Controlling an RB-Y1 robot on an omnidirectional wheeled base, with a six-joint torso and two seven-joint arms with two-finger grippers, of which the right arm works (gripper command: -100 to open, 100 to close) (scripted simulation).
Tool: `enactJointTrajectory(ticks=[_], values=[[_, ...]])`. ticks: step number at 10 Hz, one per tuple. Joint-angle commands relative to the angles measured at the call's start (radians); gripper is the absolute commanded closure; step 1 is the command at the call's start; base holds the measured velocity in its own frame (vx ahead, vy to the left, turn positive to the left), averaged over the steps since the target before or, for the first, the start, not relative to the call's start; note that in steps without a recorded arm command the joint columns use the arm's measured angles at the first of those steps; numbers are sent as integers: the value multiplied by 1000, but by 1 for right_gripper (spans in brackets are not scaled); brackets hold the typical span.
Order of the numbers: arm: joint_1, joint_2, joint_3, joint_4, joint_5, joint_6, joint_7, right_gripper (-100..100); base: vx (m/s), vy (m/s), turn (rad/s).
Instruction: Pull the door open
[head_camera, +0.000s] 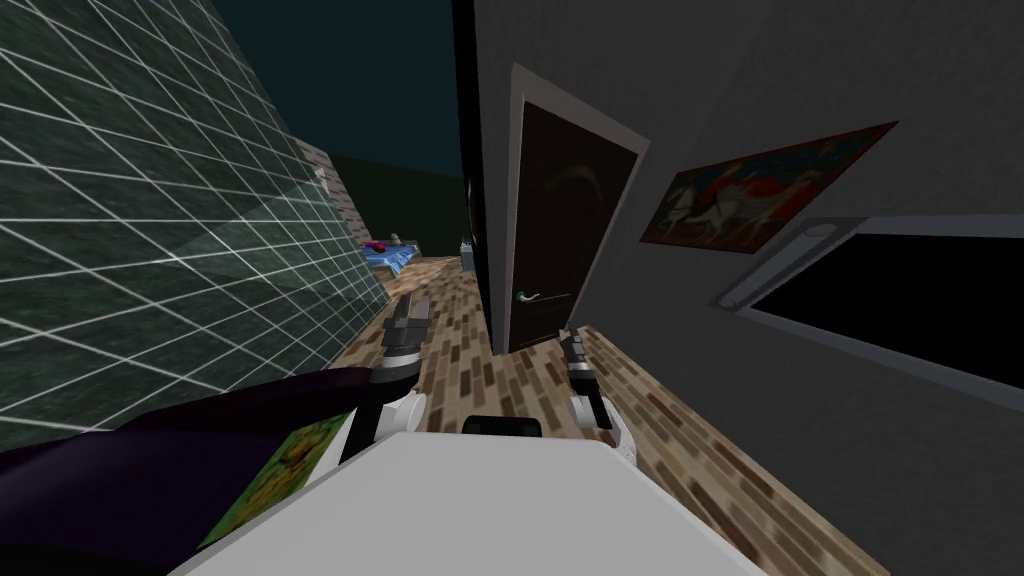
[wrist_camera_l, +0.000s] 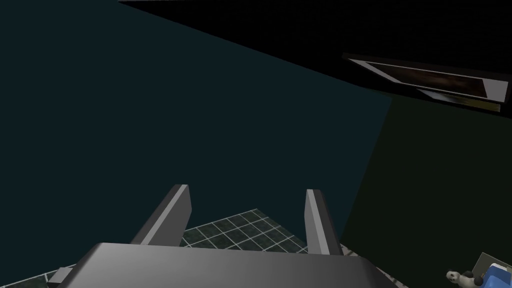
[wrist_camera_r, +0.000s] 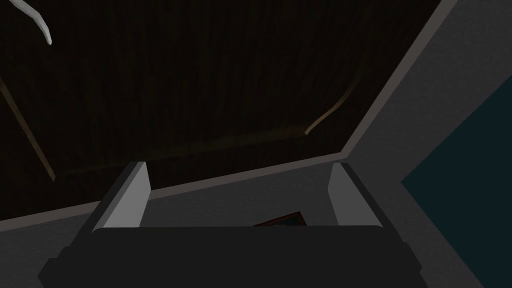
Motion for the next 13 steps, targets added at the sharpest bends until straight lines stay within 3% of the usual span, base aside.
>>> enactJointTrajectory(ticks=[1, 4, 5, 9, 12, 13], values=[[-17, -13, 7, 47, -2, -3, -6, -100, 80, -3, 137], [-47, -32, 13, 124, -6, -17, -16, -100, 73, -4, 101], [-47, -32, 13, 126, -6, -17, -16, -100, 41, -11, 54], [-105, -70, 25, 270, -13, -44, -35, -100, 81, -18, 145], [-120, -79, 27, 319, -15, -51, -39, -100, 56, -8, 61], [-133, -88, 30, 355, -17, -57, -44, -100, 52, -5, 89]])
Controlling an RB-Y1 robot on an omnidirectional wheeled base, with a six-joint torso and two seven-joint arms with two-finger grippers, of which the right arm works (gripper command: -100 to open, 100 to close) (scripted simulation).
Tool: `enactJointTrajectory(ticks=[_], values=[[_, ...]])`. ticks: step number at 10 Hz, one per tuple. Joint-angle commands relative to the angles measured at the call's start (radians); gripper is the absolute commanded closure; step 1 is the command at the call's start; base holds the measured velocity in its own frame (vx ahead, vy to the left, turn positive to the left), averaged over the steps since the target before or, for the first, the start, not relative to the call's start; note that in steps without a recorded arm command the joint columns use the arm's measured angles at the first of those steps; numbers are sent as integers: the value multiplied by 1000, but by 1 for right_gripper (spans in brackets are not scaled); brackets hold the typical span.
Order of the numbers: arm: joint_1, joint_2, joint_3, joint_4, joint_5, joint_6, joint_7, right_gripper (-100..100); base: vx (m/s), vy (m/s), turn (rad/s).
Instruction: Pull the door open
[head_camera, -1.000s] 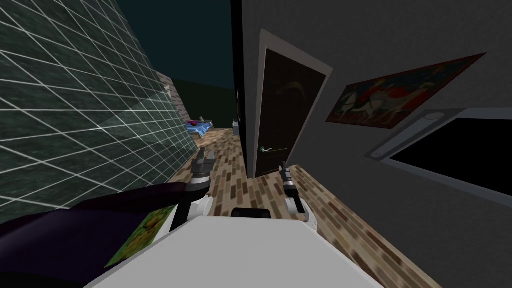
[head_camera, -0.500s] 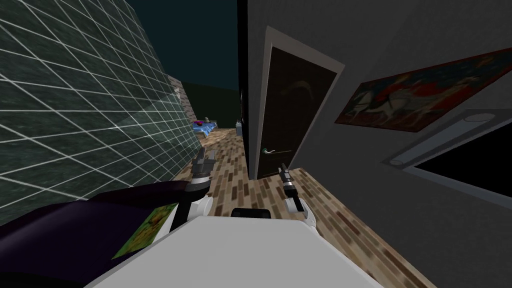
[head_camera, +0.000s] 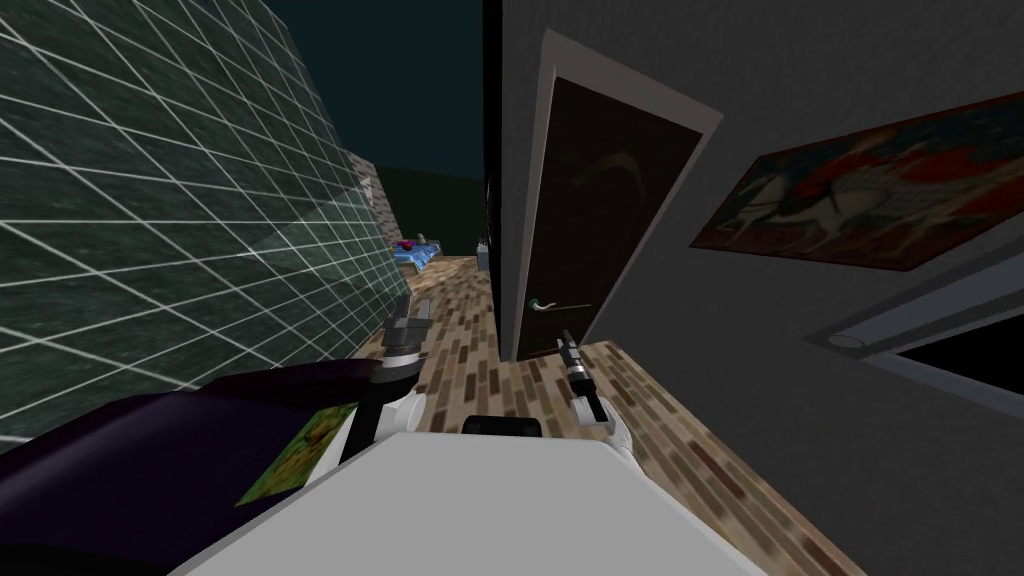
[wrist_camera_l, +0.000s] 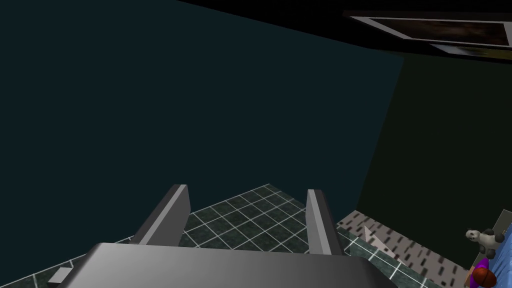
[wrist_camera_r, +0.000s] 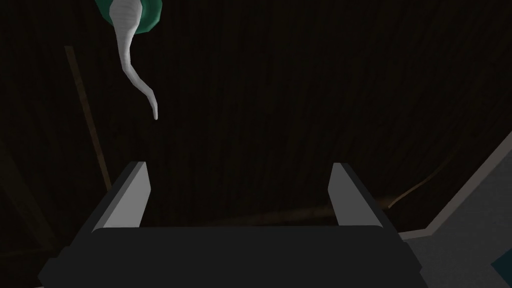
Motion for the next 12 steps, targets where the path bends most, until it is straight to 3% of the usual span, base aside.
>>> enactJointTrajectory(ticks=[1, 5, 6, 12], values=[[-20, -13, 4, 50, -3, -8, -6, -100, 78, -4, 146], [-71, -45, 15, 181, -9, -31, -23, -100, 96, -28, 124], [-71, -45, 15, 186, -9, -31, -23, -100, 64, -30, 46], [-135, -86, 28, 357, -18, -61, -43, -100, 79, -31, 112]])
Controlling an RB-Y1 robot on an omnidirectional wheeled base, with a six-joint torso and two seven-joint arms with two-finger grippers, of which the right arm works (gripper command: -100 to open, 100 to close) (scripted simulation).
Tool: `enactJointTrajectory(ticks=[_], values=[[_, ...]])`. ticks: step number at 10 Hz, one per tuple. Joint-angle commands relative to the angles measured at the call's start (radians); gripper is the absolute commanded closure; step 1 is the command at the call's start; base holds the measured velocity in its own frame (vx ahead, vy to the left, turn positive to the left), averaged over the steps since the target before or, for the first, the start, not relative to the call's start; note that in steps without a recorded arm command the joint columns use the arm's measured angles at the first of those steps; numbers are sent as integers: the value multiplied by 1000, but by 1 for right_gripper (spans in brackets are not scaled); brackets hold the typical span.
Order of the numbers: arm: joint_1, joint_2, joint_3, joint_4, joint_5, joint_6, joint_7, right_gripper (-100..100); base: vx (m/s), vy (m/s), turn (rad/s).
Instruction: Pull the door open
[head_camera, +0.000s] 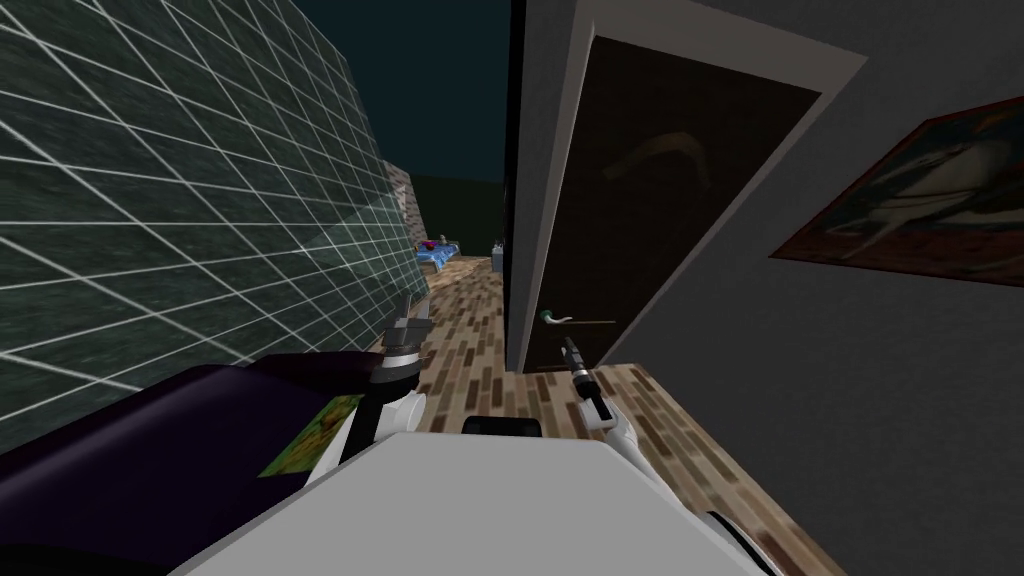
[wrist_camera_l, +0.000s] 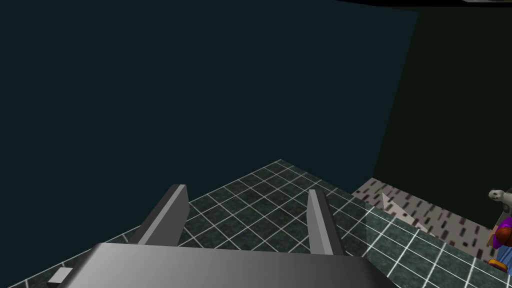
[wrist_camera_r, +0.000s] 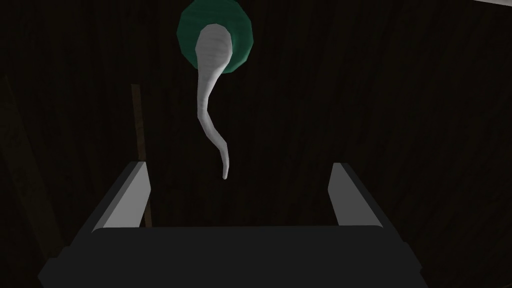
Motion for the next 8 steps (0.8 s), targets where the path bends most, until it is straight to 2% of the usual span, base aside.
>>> enactJointTrajectory(ticks=[1, 3, 4, 5, 7, 8], values=[[-13, -10, 2, 33, -2, -6, -6, -100, 100, -28, 51], [-26, -18, 5, 68, -4, -13, -10, -100, 65, -30, 57], [-21, -14, 4, 56, -3, -10, -8, -100, 26, -18, 14], [-17, -32, -14, 84, -13, -30, -19, -100, 138, 59, 230], [-11, -51, -35, 114, -25, -51, -31, -100, 197, 87, 167], [-11, -51, -35, 114, -25, -51, -31, -100, 127, 34, 83]])
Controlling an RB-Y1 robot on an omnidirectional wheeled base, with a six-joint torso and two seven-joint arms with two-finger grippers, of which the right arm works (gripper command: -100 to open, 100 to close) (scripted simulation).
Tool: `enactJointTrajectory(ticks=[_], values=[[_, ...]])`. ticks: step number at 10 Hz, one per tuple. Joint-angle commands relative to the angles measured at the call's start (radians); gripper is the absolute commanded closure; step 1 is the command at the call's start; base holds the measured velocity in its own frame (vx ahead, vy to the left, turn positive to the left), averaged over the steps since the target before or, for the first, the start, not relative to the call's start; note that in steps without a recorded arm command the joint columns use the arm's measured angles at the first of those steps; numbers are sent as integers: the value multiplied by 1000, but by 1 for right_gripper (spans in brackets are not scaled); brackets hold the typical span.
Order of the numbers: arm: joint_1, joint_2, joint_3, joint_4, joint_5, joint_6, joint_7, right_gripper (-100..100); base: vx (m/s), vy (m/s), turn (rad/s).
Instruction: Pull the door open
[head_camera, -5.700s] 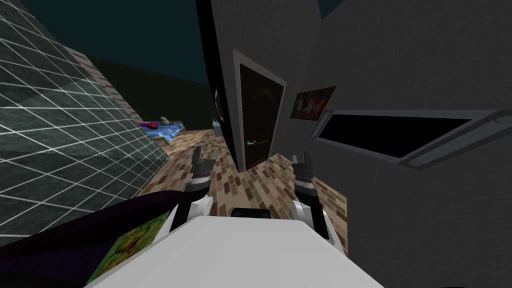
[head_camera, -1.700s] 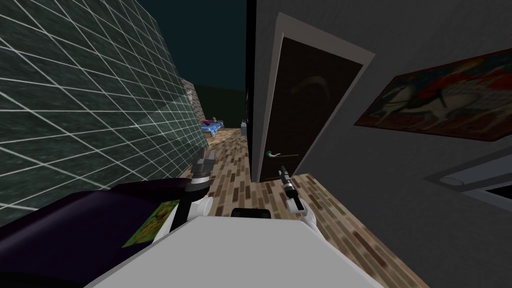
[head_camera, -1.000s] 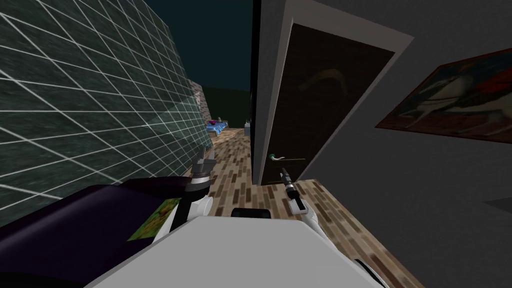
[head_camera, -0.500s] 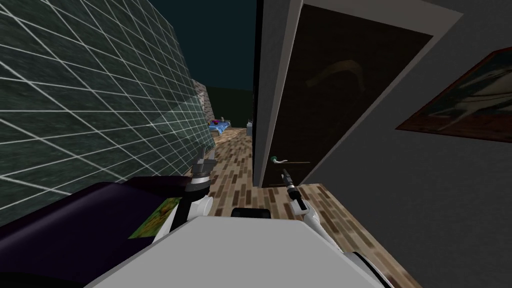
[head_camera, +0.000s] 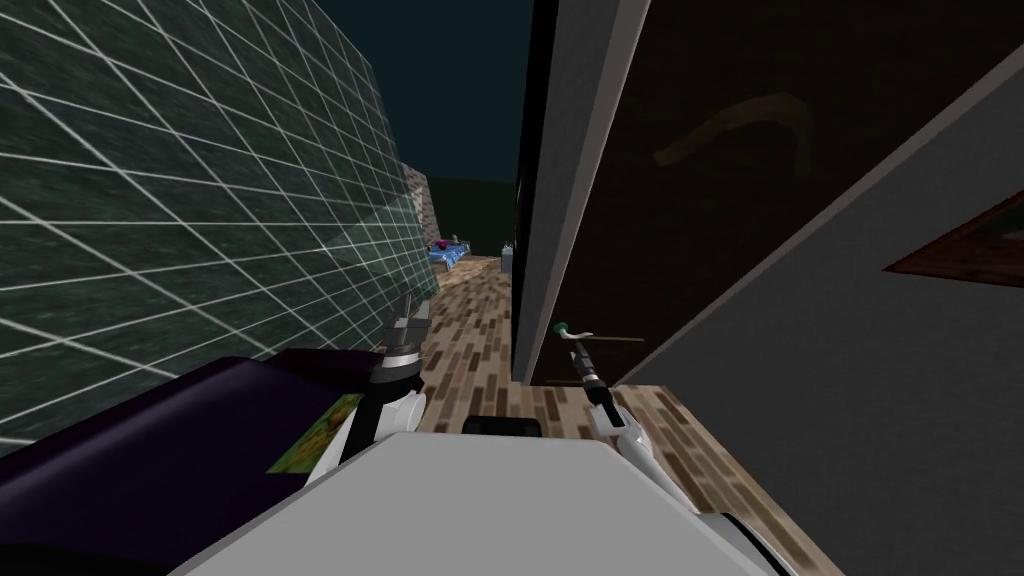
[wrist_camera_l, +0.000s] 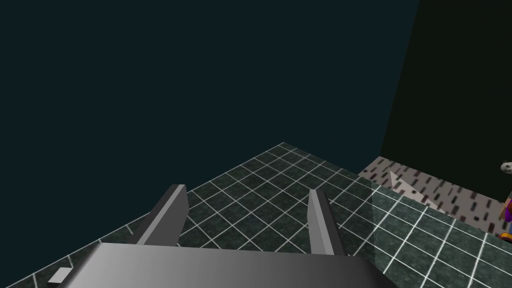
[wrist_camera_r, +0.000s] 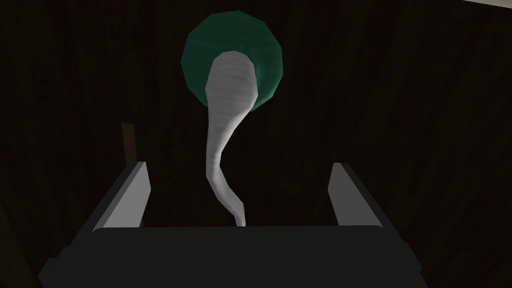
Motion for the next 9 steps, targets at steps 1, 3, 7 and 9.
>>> enactJointTrajectory(ticks=[1, 3, 7, 9], values=[[-5, -9, -10, 32, -6, -20, -6, -100, 81, 16, 81], [-1, -24, -25, 54, -14, -36, -15, -100, 99, 28, 143], [8, -53, -56, 98, -32, -68, -34, -100, 92, 7, 128], [3, -57, -57, 112, -33, -78, -37, -100, 107, 13, 28]])
